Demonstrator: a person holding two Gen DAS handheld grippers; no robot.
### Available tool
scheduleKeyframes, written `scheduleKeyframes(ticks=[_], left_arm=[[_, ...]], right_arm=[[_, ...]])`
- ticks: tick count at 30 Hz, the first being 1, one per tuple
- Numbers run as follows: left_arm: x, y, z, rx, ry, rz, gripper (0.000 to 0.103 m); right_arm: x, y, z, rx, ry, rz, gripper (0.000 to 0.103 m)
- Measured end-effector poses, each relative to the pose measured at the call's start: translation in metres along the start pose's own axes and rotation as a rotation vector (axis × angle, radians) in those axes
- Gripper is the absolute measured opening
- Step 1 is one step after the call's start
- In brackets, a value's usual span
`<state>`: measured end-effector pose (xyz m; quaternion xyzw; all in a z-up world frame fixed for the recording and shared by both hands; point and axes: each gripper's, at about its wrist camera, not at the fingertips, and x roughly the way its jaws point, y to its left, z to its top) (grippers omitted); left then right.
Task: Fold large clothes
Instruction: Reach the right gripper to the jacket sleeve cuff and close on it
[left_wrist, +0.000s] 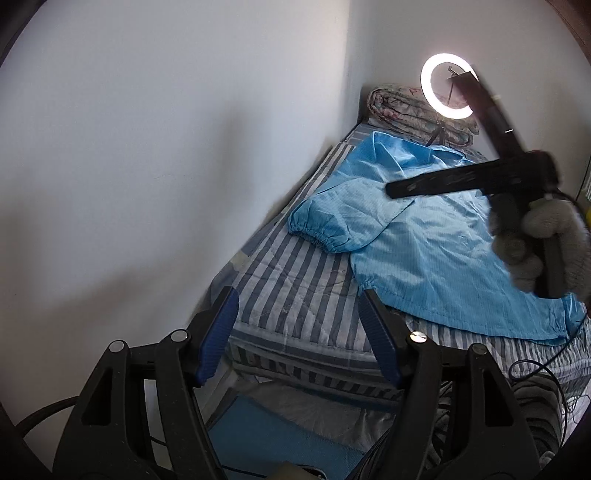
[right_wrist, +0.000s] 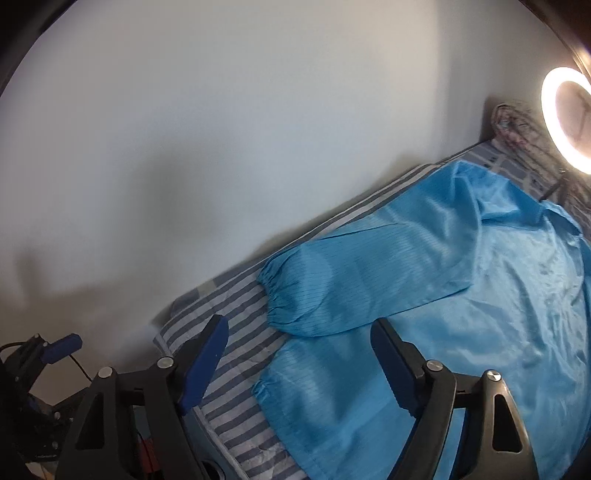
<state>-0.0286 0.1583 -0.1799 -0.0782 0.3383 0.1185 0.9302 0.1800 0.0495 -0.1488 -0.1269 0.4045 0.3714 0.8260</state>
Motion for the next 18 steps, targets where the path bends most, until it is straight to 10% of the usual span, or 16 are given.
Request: scheduleKeyframes(ticks=[18], left_arm=[[0.010, 0.022, -0.002, -0.071, 0.024, -0.007, 0.070]], right_arm=[[0.187, 0.033, -0.007, -0.147, 0.302, -0.076, 0.058]])
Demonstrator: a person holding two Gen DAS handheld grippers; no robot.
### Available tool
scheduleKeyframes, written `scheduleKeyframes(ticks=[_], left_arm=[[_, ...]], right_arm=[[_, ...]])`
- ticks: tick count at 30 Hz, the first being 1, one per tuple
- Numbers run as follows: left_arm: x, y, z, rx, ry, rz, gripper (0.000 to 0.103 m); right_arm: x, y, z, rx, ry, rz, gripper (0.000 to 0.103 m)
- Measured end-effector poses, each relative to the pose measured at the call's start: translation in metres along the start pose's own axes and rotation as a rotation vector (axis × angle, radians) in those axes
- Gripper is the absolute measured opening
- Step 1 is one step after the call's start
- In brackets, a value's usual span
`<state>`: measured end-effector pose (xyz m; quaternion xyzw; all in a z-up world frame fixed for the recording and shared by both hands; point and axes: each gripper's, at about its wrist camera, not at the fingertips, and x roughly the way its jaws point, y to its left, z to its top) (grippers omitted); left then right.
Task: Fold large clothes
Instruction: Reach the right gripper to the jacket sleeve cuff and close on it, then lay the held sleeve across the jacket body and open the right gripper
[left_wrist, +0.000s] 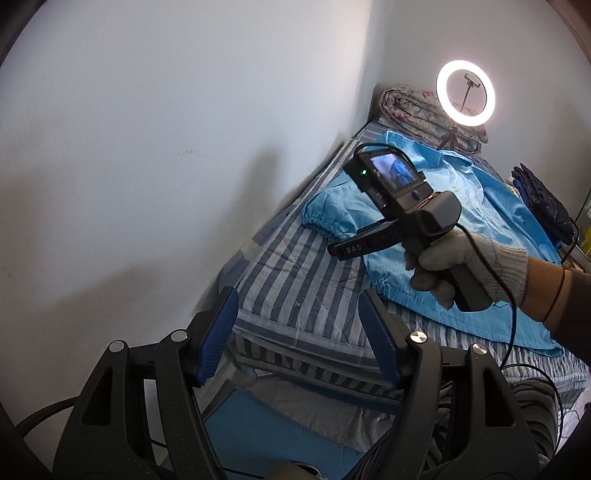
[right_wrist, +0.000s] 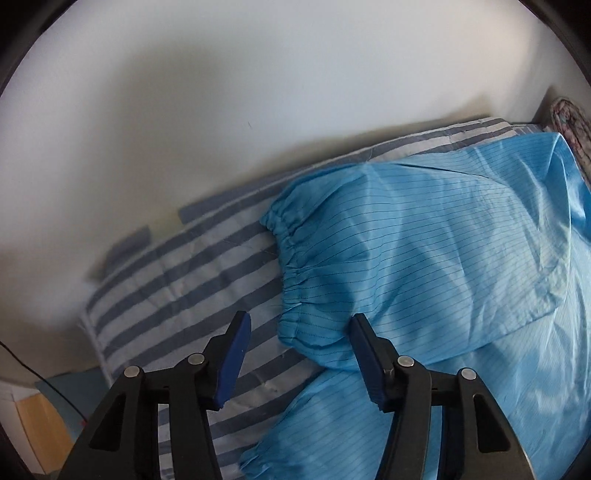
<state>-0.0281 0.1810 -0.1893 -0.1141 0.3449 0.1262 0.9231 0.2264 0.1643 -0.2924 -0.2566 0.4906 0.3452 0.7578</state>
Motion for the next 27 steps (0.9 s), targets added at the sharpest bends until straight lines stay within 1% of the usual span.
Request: scheduleKeyframes(ticks=[1, 2, 3, 5, 6, 7, 9, 12, 15, 18, 22, 23, 24, 26, 27], left_arm=[[0.001, 0.001, 0.001, -0.004, 0.002, 0.000, 0.070], [0.002, 0.001, 0.001, -0.007, 0.004, -0.001, 0.070], [0.003, 0.001, 0.002, -0.009, 0.004, -0.001, 0.070], [0.004, 0.001, 0.003, -0.006, 0.004, 0.000, 0.070], [0.004, -0.001, 0.003, -0.004, 0.003, -0.002, 0.070], [0.004, -0.002, 0.003, -0.001, 0.000, -0.004, 0.070], [0.004, -0.004, 0.005, 0.004, -0.006, -0.008, 0.070], [0.008, -0.008, 0.007, 0.005, -0.010, -0.027, 0.070], [0.016, -0.013, 0.012, -0.007, -0.012, -0.064, 0.070], [0.030, -0.020, 0.019, -0.031, -0.016, -0.098, 0.070], [0.060, -0.031, 0.033, -0.101, 0.023, -0.185, 0.070], [0.069, -0.035, 0.037, -0.119, 0.042, -0.222, 0.070], [0.077, -0.037, 0.041, -0.131, 0.059, -0.243, 0.070], [0.097, -0.045, 0.049, -0.154, 0.086, -0.275, 0.070], [0.106, -0.050, 0.052, -0.159, 0.098, -0.292, 0.070]], right_arm=[[0.009, 0.000, 0.002, -0.010, 0.008, -0.013, 0.058], [0.011, 0.002, 0.003, -0.019, 0.013, -0.027, 0.052], [0.011, 0.004, 0.003, -0.030, 0.015, -0.035, 0.039], [0.012, 0.003, 0.004, -0.035, 0.008, -0.031, 0.026], [0.011, 0.001, 0.004, -0.028, -0.001, -0.017, 0.012], [0.007, -0.002, 0.004, -0.015, -0.013, -0.007, 0.012], [-0.003, -0.012, 0.002, 0.021, -0.047, 0.022, 0.009], [-0.027, -0.026, -0.008, 0.041, -0.094, 0.052, 0.009], [-0.047, -0.038, -0.023, 0.016, -0.107, 0.051, 0.009], [-0.058, -0.053, -0.038, 0.004, -0.099, 0.059, 0.009], [-0.056, -0.063, -0.049, 0.020, -0.074, 0.056, 0.010], [-0.052, -0.068, -0.052, 0.025, -0.069, 0.069, 0.014], [-0.048, -0.060, -0.049, 0.031, -0.064, 0.077, 0.027], [-0.051, -0.062, -0.055, 0.046, -0.075, 0.080, 0.041], [-0.055, -0.063, -0.060, 0.055, -0.090, 0.094, 0.044]])
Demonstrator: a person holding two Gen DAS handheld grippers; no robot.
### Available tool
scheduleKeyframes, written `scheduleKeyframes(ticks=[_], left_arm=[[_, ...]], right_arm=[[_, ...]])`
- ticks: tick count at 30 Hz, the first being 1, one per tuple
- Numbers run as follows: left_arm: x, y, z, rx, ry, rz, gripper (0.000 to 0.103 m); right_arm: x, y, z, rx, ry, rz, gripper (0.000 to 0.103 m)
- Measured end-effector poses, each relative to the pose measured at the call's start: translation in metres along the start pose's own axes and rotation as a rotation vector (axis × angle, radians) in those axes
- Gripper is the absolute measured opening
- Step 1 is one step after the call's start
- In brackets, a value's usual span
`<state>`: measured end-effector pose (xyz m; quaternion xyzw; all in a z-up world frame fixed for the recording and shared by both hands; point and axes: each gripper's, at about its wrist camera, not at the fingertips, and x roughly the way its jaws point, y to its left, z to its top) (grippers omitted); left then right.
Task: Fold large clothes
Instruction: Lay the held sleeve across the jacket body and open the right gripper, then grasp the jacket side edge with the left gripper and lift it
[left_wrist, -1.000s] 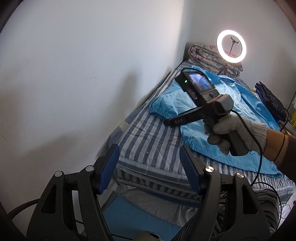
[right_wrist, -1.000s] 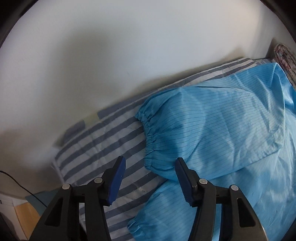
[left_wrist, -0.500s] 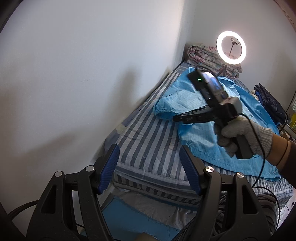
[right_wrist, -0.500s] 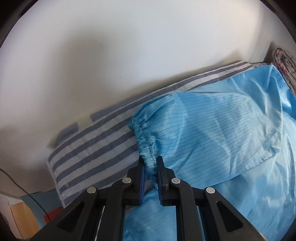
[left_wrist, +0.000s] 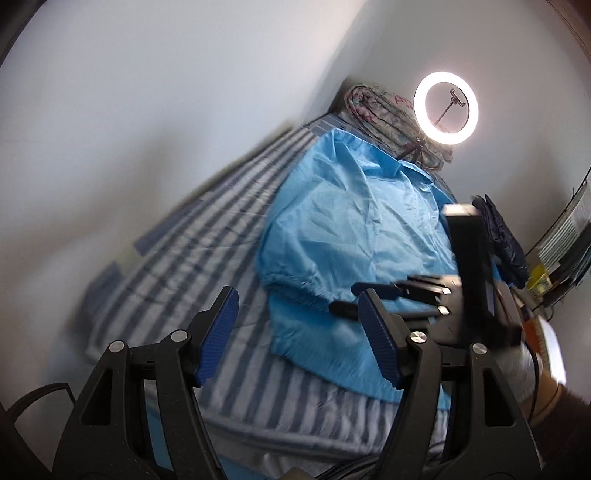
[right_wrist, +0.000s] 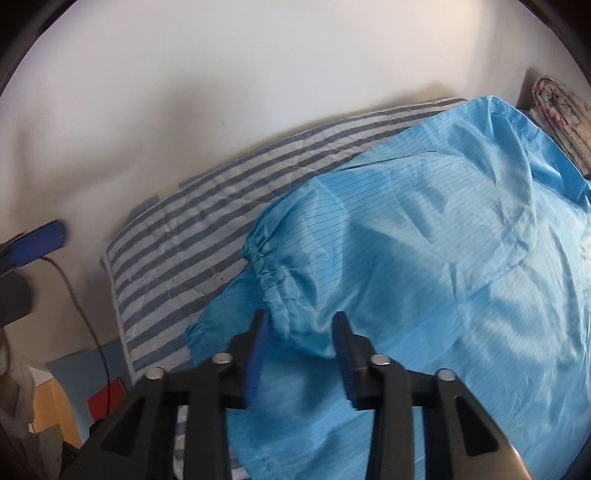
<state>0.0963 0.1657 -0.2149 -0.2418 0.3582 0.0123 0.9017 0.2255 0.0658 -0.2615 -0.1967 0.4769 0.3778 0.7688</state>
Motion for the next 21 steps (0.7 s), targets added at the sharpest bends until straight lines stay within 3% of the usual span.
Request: scheduleKeyframes(ticks=[5, 8, 12, 14, 16, 20, 21], left_arm=[[0.055, 0.001, 0.014, -0.079, 0.058, 0.029, 0.070], [0.085, 0.015, 0.016, -0.161, 0.102, 0.063, 0.070], [0.113, 0.038, 0.017, -0.304, 0.151, 0.007, 0.070], [0.125, 0.041, 0.018, -0.321, 0.173, -0.017, 0.070], [0.131, 0.039, 0.019, -0.306, 0.179, 0.013, 0.069], [0.140, 0.038, 0.022, -0.312, 0.186, 0.041, 0.041], [0.142, 0.038, 0.023, -0.318, 0.185, 0.036, 0.027]], right_arm=[[-0.027, -0.020, -0.026, 0.096, -0.063, 0.022, 0.045], [-0.035, -0.034, -0.034, 0.142, -0.074, -0.012, 0.036], [-0.043, -0.050, -0.043, 0.192, -0.092, -0.036, 0.033], [-0.046, -0.058, -0.043, 0.209, -0.103, -0.035, 0.032], [-0.043, -0.063, -0.041, 0.223, -0.111, -0.036, 0.032], [-0.035, -0.065, -0.033, 0.245, -0.117, -0.037, 0.032], [-0.032, -0.065, -0.031, 0.249, -0.116, -0.038, 0.032]])
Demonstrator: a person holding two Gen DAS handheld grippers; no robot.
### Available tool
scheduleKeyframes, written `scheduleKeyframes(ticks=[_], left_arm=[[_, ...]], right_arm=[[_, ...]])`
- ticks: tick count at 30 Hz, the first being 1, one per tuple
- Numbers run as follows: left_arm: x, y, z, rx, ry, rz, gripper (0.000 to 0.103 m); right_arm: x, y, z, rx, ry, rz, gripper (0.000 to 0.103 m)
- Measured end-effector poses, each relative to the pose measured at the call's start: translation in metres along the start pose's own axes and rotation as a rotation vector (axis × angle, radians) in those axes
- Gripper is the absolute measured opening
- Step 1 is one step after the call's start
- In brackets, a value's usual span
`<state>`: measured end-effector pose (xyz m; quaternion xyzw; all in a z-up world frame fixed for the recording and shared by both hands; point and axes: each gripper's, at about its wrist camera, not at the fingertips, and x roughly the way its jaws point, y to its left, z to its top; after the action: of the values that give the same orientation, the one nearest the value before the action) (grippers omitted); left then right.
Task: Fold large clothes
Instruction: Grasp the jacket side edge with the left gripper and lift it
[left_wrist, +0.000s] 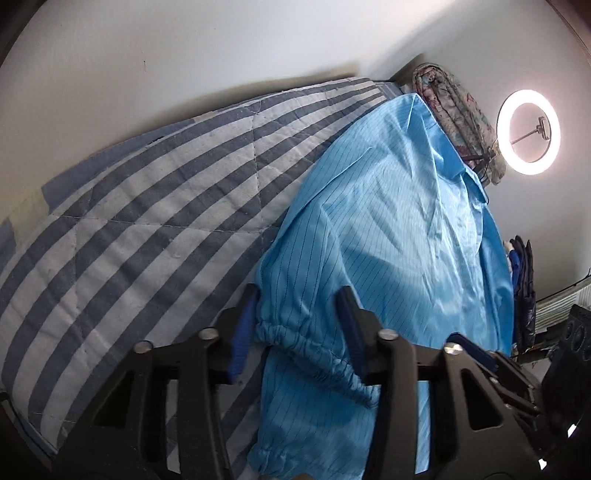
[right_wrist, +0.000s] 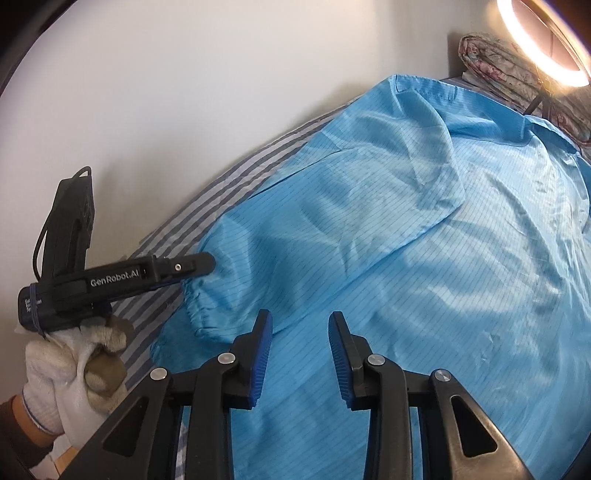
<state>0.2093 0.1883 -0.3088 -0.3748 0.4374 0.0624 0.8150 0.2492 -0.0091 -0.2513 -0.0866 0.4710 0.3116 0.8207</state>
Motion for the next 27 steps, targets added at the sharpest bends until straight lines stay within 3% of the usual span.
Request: scheduleKeyframes(ticks=[2, 12, 19, 22, 26, 27], left_arm=[[0.000, -0.004, 0.002, 0.012, -0.011, 0.018, 0.007], [-0.074, -0.043, 0.014, 0.210, -0.277, 0.061, 0.006], [-0.092, -0.066, 0.011, 0.367, -0.335, 0.097, 0.006], [-0.090, -0.079, -0.005, 0.462, -0.332, 0.107, 0.005], [-0.084, -0.097, -0.031, 0.602, -0.325, 0.119, 0.005], [-0.082, -0.101, -0.038, 0.633, -0.327, 0.123, 0.005]], right_arm=[[0.007, 0.001, 0.004, 0.013, 0.001, 0.006, 0.032], [0.041, 0.001, 0.017, 0.122, 0.018, 0.046, 0.032], [0.078, 0.007, 0.030, 0.216, 0.077, 0.150, 0.032], [0.057, 0.003, 0.030, 0.223, 0.047, 0.172, 0.033], [0.009, -0.016, 0.030, 0.251, -0.031, 0.169, 0.056], [-0.001, -0.020, 0.032, 0.254, -0.047, 0.167, 0.056]])
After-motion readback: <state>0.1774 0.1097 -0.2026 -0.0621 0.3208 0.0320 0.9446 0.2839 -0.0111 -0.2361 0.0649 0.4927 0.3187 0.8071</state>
